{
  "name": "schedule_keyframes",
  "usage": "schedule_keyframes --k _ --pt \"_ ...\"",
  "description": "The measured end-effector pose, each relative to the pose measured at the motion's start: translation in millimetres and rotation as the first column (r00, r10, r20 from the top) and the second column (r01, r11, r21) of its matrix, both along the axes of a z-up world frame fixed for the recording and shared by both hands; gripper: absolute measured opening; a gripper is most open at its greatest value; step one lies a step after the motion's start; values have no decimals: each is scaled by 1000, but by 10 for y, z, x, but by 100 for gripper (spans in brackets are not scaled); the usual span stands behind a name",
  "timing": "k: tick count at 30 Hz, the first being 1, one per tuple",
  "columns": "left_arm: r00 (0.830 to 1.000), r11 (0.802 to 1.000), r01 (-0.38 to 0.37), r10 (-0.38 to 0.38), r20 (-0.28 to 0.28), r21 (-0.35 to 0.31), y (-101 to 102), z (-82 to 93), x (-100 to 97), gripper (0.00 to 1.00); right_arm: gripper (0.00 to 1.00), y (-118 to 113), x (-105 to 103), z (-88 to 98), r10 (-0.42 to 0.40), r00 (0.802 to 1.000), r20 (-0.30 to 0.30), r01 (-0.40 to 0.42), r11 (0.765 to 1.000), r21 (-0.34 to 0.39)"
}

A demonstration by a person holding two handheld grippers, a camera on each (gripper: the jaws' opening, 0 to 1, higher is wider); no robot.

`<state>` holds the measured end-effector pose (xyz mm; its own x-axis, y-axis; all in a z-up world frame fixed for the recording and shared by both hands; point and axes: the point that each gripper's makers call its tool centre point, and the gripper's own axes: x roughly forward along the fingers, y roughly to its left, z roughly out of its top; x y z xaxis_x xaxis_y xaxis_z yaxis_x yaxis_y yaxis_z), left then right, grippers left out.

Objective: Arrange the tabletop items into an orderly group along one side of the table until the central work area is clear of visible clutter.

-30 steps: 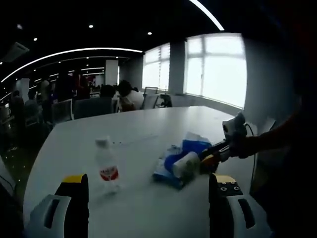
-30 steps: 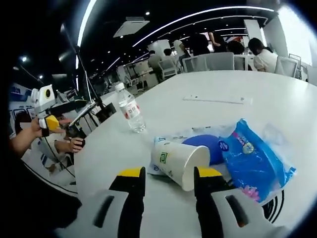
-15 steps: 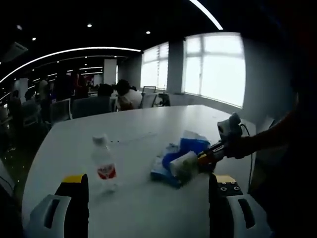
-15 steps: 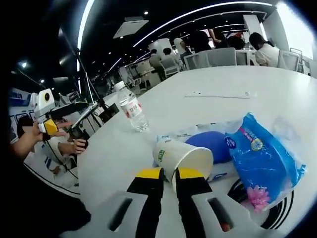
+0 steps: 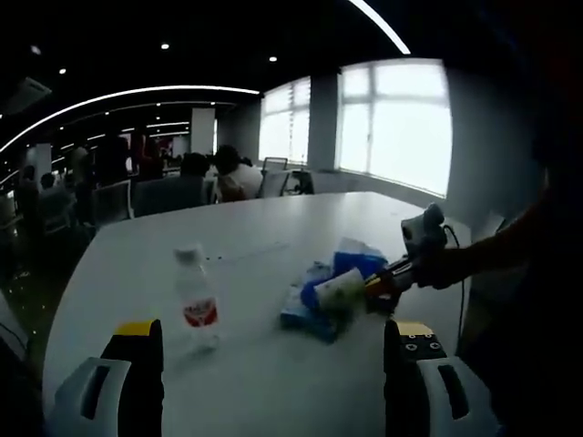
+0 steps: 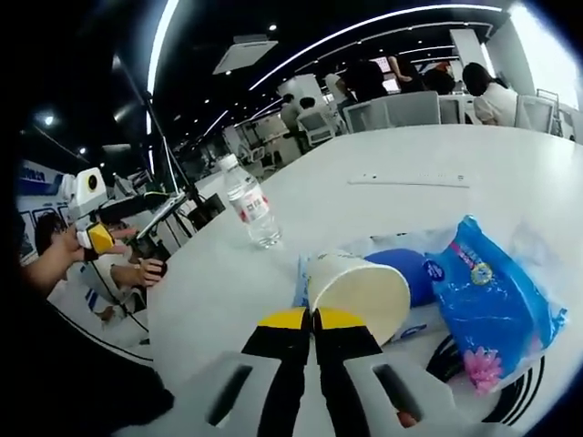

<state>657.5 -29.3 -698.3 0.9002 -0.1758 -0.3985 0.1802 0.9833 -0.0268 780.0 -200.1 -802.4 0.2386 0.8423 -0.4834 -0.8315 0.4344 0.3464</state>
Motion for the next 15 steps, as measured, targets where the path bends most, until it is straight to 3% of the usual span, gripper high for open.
schedule_keyframes --k 5,10,15 --pt "1000 1000 5 -5 -1 1 -9 -2 -6 100 0 2 6 107 10 999 38 -10 1000 3" --pt "1000 1000 11 -11 -1 4 2 -5 -5 100 0 23 -1 198 56 992 115 -53 998 -29" --pt "1000 1000 22 -22 -7 15 9 -7 -13 100 0 125 -65 382 162 963 216 -142 985 -101"
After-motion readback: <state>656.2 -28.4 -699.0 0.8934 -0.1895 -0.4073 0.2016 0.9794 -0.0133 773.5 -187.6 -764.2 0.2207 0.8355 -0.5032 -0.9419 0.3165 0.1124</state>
